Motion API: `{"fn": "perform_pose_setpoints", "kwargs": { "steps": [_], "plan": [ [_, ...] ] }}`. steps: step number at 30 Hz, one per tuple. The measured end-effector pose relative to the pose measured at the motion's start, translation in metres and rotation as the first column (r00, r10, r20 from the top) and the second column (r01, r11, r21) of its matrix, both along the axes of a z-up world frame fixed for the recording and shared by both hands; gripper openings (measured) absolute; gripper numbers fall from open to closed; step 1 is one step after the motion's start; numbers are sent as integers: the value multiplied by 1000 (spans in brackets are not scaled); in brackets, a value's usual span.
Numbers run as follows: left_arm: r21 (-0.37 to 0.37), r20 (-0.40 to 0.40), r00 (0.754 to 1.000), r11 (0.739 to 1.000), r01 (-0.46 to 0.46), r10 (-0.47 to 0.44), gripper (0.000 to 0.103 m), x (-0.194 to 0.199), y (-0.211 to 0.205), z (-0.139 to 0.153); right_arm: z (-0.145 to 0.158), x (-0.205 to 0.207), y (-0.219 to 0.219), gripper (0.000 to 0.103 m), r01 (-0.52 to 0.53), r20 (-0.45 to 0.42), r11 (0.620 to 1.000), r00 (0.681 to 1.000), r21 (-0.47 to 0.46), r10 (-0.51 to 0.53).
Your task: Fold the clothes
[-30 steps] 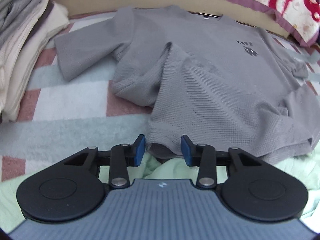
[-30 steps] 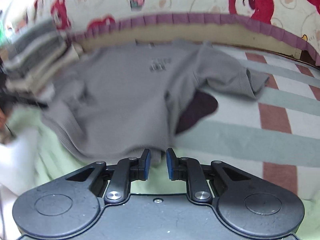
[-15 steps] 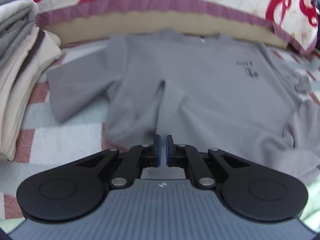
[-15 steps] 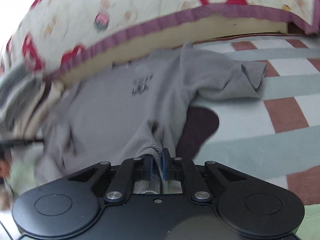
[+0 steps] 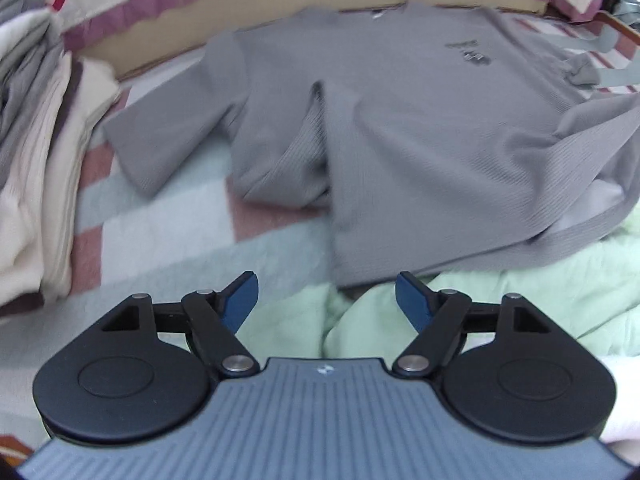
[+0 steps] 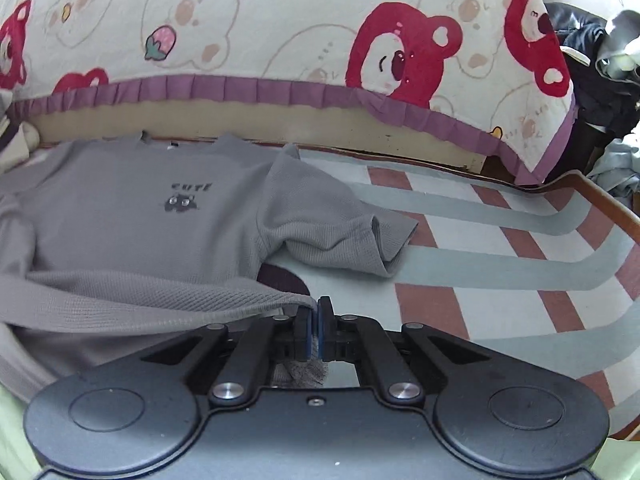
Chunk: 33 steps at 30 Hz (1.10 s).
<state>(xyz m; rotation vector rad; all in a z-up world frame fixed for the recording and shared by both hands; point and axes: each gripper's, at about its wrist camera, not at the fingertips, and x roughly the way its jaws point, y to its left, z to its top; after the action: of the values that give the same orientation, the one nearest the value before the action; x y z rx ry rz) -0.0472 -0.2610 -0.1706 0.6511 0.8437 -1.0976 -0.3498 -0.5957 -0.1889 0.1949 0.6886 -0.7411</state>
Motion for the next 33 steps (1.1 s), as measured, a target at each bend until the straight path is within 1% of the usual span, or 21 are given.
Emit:
{"fn": "perform_pose_setpoints", "kwargs": {
  "steps": [1, 3, 5, 6, 7, 8, 10, 12, 14, 17, 20, 22, 23, 24, 25, 26, 28, 30, 31, 33],
  "plan": [
    [11, 0, 1000, 1000, 24, -24, 75, -3, -3, -4, 0, -1, 0, 2, -1, 2, 1000, 1000, 2, 1],
    [41, 47, 998, 999, 30, -32, 72, -9, -11, -11, -1, -2, 1, 2, -3, 5, 1000, 1000, 5, 3],
    [68, 92, 995, 997, 36, -42, 57, -15, -18, -18, -2, -3, -1, 2, -7, 10, 1000, 1000, 14, 6],
    [55, 92, 995, 998, 39, -44, 52, -17, -21, -19, -4, -2, -3, 2, -7, 10, 1000, 1000, 21, 7],
    [42, 93, 995, 998, 41, -45, 37, -19, -23, -20, -5, -1, -5, 2, -9, 11, 1000, 1000, 29, 8],
    [30, 102, 994, 999, 29, -32, 31, -18, -26, -20, -6, 0, -7, 2, -9, 13, 999, 1000, 39, 8],
    [2, 116, 993, 1000, 0, 0, 31, -14, -30, -20, -9, 2, -11, 2, -8, 16, 998, 1000, 61, 7],
    [-51, 91, 995, 998, -25, 30, 31, -4, -36, -21, -13, 6, -19, 2, -11, 12, 996, 1000, 89, 10],
    [-59, 46, 998, 997, -38, 41, 31, 4, -45, -22, -17, 11, -27, 2, -8, 8, 991, 1000, 131, 7],
    [-113, -3, 999, 992, -49, 49, 31, 7, -50, -16, -20, 11, -35, 2, -3, 7, 985, 1000, 174, 2],
    [-167, -137, 988, 981, -95, 73, 31, 19, -48, -11, -24, 9, -40, 2, 5, 14, 978, 1000, 207, -8],
    [-199, -190, 979, 973, -113, 75, 32, 21, -47, -5, -27, 8, -43, 3, 17, 27, 971, 999, 239, -24],
    [-200, -212, 975, 973, -111, 68, 39, 18, -47, -5, -29, 8, -44, 3, 25, 36, 967, 999, 255, -35],
    [-200, -234, 970, 974, -109, 61, 45, 16, -48, -5, -29, 8, -44, 3, 32, 42, 963, 998, 268, -45],
    [-186, -255, 966, 978, -99, 50, 55, 11, -49, -8, -29, 9, -41, 4, 35, 48, 961, 998, 273, -50],
    [-171, -257, 966, 982, -80, 34, 57, 4, -49, -12, -28, 10, -36, 4, 27, 59, 962, 997, 272, -45],
    [-148, -196, 980, 989, -3, -27, 58, -11, -50, -17, -25, 13, -26, 4, 0, 78, 967, 997, 256, -21],
    [-113, -123, 989, 991, 66, -80, 62, -26, -51, -20, -25, 18, -18, 4, -13, 54, 977, 999, 211, 1],
    [-98, -88, 991, 991, 94, -103, 64, -32, -52, -21, -25, 20, -17, 4, -16, 44, 980, 999, 196, 8],
    [-74, -32, 990, 988, 134, -136, 70, -42, -52, -22, -26, 21, -19, 4, -15, 49, 978, 999, 208, 4]
  ]
}}
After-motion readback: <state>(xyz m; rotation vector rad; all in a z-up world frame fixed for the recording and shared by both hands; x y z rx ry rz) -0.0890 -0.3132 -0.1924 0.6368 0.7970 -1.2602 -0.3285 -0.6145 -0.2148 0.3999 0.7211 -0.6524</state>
